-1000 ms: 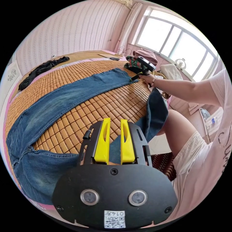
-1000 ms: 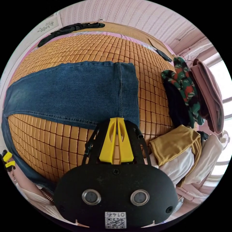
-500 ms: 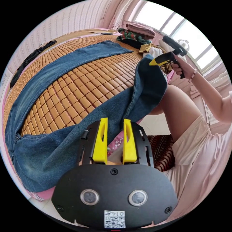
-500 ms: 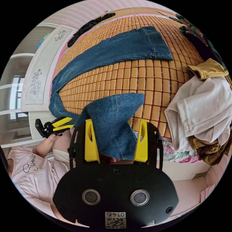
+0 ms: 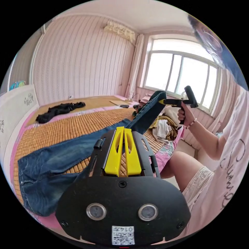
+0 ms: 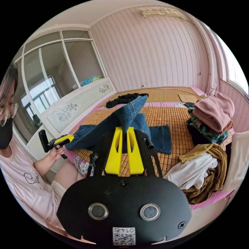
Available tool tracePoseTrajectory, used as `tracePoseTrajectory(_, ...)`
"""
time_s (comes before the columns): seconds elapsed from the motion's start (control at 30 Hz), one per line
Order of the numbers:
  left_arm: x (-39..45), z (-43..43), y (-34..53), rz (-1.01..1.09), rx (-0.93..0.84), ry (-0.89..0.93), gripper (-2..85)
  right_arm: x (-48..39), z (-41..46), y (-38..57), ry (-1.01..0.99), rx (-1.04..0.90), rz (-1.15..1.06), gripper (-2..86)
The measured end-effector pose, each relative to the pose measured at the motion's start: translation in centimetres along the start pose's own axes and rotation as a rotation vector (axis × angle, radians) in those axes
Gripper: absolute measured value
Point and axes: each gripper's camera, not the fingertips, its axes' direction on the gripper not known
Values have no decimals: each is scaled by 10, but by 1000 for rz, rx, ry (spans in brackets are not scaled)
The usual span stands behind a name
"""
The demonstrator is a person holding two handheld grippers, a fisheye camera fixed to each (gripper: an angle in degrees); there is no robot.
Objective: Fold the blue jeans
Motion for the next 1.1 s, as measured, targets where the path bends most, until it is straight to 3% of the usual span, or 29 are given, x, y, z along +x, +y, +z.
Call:
tracePoseTrajectory(0.1, 11, 12, 18, 14, -109, 66, -9, 27, 8, 58, 118, -177, 138, 15)
tracePoseTrajectory(0.2, 7, 43, 56, -132, -318, 188, -7, 61, 35, 127, 217, -495, 334, 11)
tracePoseTrajectory(0.27, 2, 49, 72, -201, -368, 204, -4, 71, 36, 153, 277, -574, 392, 11)
tracePoseTrajectory(0.53, -38, 55, 62, -222, -489, 17, 74, 66, 13, 127, 415, -377, 389, 2)
tracePoseTrajectory(0.63, -49, 64, 63, -213, -548, -58, 83, 54, 32, 127, 358, -410, 300, 4)
tracePoseTrajectory(0.8, -59, 86, 68, -232, -621, -95, 84, 63, 72, 141, 453, -557, 365, 30)
tracePoseTrajectory(1.0, -51, 109, 59, -119, -698, -107, 80, 73, 95, 144, 459, -680, 326, -7)
tracePoseTrajectory(1.1, -53, 106, 53, -155, -688, -77, 78, 77, 93, 145, 614, -698, 307, -9)
